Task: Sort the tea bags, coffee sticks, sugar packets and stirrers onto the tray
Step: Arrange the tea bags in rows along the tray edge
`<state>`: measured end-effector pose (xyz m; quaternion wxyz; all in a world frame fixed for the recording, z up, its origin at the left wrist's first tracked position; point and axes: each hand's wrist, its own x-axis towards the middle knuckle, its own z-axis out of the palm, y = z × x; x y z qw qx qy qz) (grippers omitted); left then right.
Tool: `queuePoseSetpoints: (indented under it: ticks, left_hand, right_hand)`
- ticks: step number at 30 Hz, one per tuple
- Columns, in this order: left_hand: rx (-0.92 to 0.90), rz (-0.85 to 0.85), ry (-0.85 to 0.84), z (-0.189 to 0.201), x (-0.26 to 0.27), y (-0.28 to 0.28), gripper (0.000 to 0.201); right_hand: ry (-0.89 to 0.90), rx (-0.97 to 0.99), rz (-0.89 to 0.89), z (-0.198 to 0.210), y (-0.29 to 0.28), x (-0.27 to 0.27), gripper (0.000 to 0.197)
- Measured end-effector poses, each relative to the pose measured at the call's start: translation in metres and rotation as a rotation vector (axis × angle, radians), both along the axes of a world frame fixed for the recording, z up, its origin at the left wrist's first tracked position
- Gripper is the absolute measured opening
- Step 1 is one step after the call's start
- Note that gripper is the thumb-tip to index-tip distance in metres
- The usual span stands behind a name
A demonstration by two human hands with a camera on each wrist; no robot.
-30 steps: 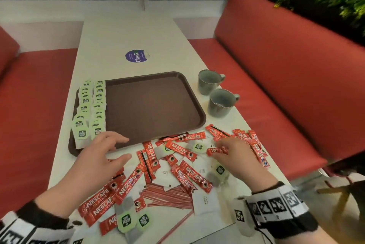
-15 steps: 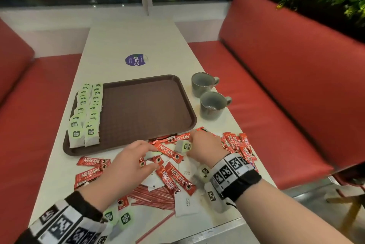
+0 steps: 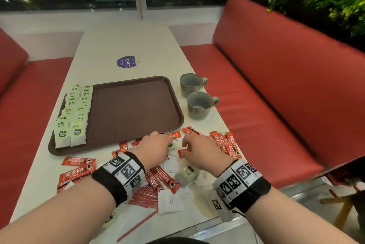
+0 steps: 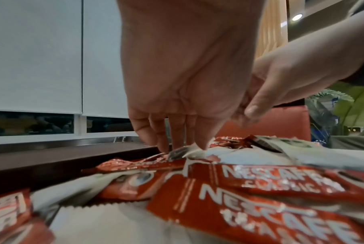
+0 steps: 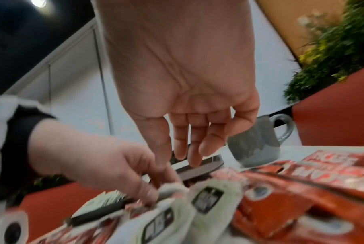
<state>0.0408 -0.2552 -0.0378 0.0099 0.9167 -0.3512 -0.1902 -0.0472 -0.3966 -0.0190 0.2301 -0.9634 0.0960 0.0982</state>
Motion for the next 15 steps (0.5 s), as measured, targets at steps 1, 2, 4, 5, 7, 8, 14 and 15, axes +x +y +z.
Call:
queuePoseSetpoints:
  ticks: [1, 2, 4, 5, 7, 8, 14, 15]
  left_hand:
    - [0.014, 0.000, 0.019, -0.002, 0.002, 0.000, 0.042]
    - [0.024, -0.001, 0.031, -0.004, 0.004, 0.001, 0.041]
    - [0.023, -0.010, 0.033, -0.006, 0.006, 0.000, 0.038]
    - [0.014, -0.015, 0.026, -0.006, 0.005, -0.002, 0.037]
    - [-0.008, -0.014, 0.008, -0.006, 0.005, -0.004, 0.033]
    - [-0.017, -0.003, 0.008, -0.006, 0.006, -0.004, 0.029]
    - [-0.052, -0.033, 0.014, -0.004, 0.009, 0.002, 0.012]
    - [-0.056, -0.024, 0.033, -0.004, 0.009, 0.003, 0.012]
  right_hand:
    - [-0.001, 0.031, -0.012, 0.003, -0.007, -0.006, 0.020]
    - [0.001, 0.047, -0.012, 0.005, -0.013, -0.012, 0.018]
    - [0.040, 0.038, 0.009, 0.007, -0.020, -0.027, 0.023]
    - [0.070, 0.011, 0.024, 0.006, -0.020, -0.033, 0.030]
    - [0.108, -0.068, 0.043, 0.001, -0.015, -0.043, 0.043]
    - [0.109, -0.102, 0.043, -0.002, -0.012, -0.045, 0.045]
    - [0.095, -0.094, 0.010, -0.017, 0.000, -0.043, 0.025]
    - [0.099, -0.084, 0.011, -0.018, 0.001, -0.043, 0.017]
